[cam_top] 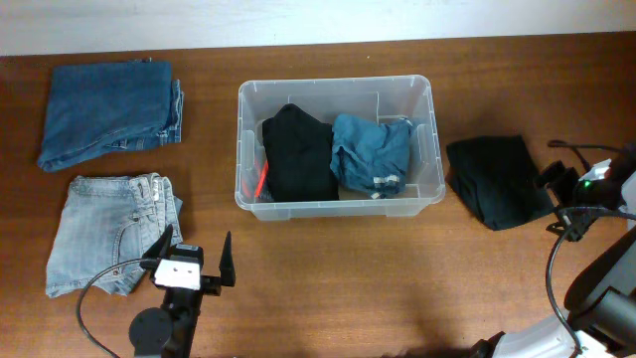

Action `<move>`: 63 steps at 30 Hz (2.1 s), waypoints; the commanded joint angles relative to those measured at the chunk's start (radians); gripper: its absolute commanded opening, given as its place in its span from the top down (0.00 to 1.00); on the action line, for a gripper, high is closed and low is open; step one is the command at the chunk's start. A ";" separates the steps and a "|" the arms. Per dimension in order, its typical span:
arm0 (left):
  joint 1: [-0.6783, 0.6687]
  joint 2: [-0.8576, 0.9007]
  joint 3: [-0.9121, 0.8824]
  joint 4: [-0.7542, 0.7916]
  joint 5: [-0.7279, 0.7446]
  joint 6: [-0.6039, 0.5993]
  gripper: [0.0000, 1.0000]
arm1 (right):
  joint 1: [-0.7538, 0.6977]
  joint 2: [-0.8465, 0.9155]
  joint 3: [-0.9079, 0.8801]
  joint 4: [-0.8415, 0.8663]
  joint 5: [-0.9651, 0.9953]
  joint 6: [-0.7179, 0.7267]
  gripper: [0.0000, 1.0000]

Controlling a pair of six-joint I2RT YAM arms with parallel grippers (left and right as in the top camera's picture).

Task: Pack container

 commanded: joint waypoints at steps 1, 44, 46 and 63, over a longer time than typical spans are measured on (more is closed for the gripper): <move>0.005 -0.005 -0.004 -0.001 0.014 0.009 0.01 | -0.025 -0.014 -0.063 0.038 -0.020 0.035 0.06; 0.005 -0.005 -0.004 -0.001 0.014 0.009 0.00 | -0.071 0.095 -0.233 0.404 -0.181 0.058 0.01; 0.005 -0.005 -0.004 -0.001 0.014 0.009 0.01 | -0.071 0.119 -0.235 0.415 -0.181 0.057 0.01; 0.005 -0.005 -0.004 -0.002 0.014 0.009 0.01 | -0.003 0.286 -0.240 0.451 -0.048 0.058 0.01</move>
